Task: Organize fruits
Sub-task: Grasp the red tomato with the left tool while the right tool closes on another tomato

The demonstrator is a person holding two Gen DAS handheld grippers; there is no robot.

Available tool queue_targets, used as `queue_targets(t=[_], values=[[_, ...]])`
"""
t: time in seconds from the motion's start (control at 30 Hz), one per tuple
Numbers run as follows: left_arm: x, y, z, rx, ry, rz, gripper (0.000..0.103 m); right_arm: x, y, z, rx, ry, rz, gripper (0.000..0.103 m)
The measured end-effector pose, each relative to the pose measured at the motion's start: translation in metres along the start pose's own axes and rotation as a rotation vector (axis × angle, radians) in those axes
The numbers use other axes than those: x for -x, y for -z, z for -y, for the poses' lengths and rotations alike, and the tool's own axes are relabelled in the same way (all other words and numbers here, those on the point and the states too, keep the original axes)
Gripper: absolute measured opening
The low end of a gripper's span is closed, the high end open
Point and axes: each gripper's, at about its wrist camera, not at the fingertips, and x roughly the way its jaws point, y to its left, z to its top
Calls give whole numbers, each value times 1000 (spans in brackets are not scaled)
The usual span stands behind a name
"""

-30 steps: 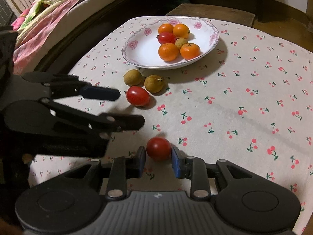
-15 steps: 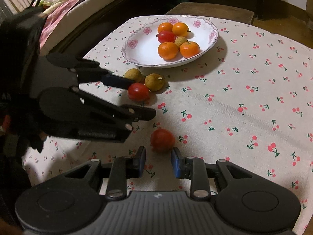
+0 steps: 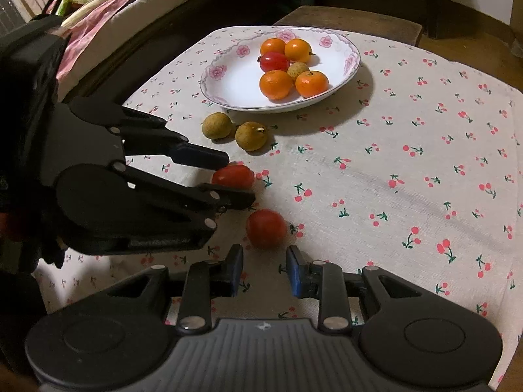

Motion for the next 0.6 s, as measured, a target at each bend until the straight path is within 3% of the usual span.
queue_targets(t=[0.1,0.13,0.27,0.3,0.6], values=[[1,2,0,6,4,2,46,1,1,3,-27,-21,8,42],[1,2,0,1,4,3,46,1,1,4,-33,-18,12,49],[2,5,-1,28,7,1,46,2,4,3,-38,-24,27,56],[2,5,-1,34,11,1,43,2,4,3,-42,-34,29,62],[4,4,3,56,-5,8,35,6,7,6,-66,-37,37,66]])
